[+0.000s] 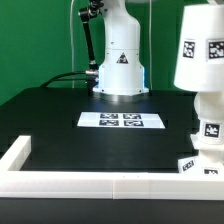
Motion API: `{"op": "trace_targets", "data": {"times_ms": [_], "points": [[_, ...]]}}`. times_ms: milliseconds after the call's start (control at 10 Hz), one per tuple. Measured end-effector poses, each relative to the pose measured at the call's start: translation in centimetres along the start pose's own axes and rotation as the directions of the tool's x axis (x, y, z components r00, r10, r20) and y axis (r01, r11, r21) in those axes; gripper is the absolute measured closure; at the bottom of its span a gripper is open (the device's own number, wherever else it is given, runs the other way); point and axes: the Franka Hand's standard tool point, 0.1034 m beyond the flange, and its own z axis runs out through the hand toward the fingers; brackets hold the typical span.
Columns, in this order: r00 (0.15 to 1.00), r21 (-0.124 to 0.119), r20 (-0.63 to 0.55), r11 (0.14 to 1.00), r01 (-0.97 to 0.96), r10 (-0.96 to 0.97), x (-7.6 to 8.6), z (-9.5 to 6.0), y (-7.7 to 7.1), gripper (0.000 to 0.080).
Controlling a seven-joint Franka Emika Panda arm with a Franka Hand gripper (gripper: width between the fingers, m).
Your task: Assemble lamp
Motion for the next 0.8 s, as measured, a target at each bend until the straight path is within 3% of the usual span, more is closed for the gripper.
{"op": "trace_targets", "data": {"times_ms": [100,500,800], "points": [[1.0,-0.002,-0.001,1.0,-0.003,0.003,-0.1,0.7,-0.2,0.0754],[0.999,-0.019,-0.006,0.999,-0.039,0.039,-0.4,3.5,1.8,0.0754],[0.999,-0.019,-0.008,0.999,-0.037,0.037,-0.4,3.6,1.9,0.0754]]}}
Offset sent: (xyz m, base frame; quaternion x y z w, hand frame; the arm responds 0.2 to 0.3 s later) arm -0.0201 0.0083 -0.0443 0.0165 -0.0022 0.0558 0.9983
